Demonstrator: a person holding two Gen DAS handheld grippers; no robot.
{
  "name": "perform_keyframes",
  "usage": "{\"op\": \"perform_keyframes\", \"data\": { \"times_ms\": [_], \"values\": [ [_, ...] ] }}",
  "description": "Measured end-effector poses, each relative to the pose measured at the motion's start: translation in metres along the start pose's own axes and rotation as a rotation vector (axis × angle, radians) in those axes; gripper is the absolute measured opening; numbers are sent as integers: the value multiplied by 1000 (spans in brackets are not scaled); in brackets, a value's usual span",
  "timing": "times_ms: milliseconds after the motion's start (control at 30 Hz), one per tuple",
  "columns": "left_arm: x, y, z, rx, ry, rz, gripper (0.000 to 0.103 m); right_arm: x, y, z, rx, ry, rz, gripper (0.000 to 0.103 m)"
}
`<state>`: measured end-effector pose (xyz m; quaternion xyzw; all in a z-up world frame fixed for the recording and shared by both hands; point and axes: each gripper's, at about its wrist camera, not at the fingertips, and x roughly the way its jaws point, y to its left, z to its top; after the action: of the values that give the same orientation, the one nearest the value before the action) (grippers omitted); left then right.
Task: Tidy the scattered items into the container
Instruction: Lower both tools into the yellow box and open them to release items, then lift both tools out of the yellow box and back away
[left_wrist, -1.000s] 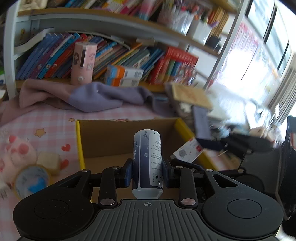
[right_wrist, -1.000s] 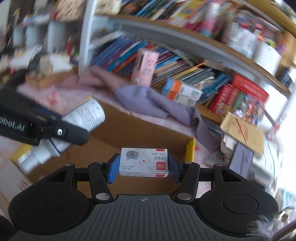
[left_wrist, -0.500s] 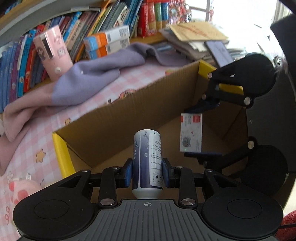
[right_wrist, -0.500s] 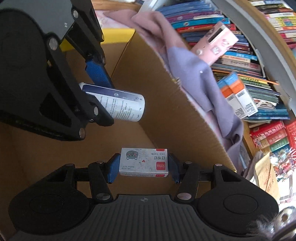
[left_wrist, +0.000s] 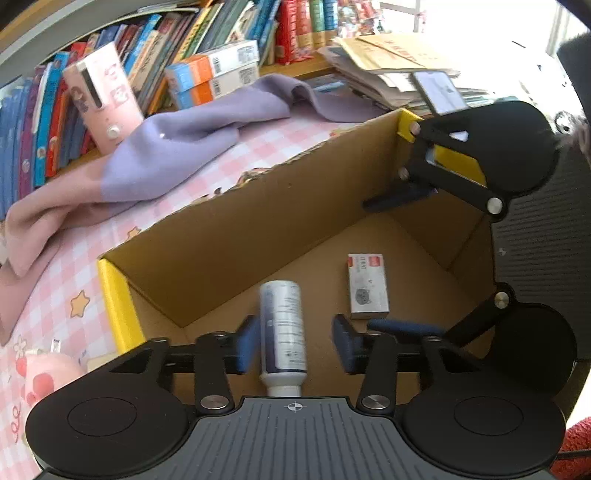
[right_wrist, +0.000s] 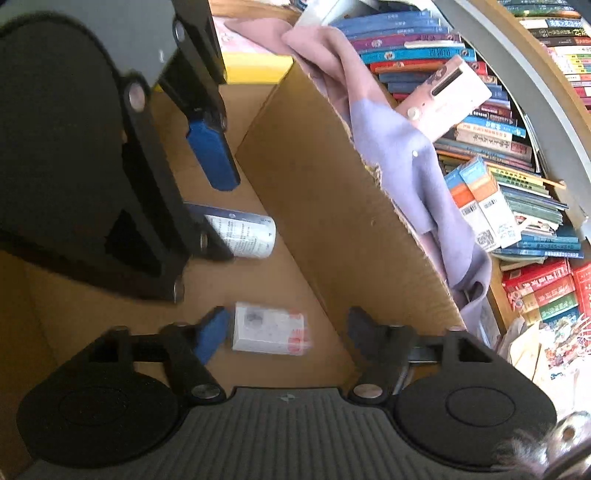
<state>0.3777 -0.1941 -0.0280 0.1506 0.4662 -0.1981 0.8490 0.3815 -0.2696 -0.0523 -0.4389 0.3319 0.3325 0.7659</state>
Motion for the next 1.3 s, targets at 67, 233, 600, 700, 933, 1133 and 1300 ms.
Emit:
{"op": "perform_keyframes", "data": {
  "times_ms": [67,233,600,700,933,1133,1300],
  "values": [
    [-2,-5,0,27,-15,14,62,-1,-1,-1,1,-10,-1,82],
    [-12,-10,-3,23,-81,110,80,-3,-5,1,34,-33,-48,84],
    [-76,4,-27,-176,-275,66,91,-63,-9,-2,246,-181,-112,85],
    [-94,7,-36,-208,-315,56,92,-83,-3,0,279,-229,-136,86],
    [-128,19,-66,-290,-391,30,95,-123,20,5,389,-297,-257,87],
    [-153,35,-97,-375,-453,-3,96,-146,38,5,534,-311,-334,87],
    [-171,44,-124,-400,-492,7,96,-165,58,2,654,-315,-397,88]
  ]
}}
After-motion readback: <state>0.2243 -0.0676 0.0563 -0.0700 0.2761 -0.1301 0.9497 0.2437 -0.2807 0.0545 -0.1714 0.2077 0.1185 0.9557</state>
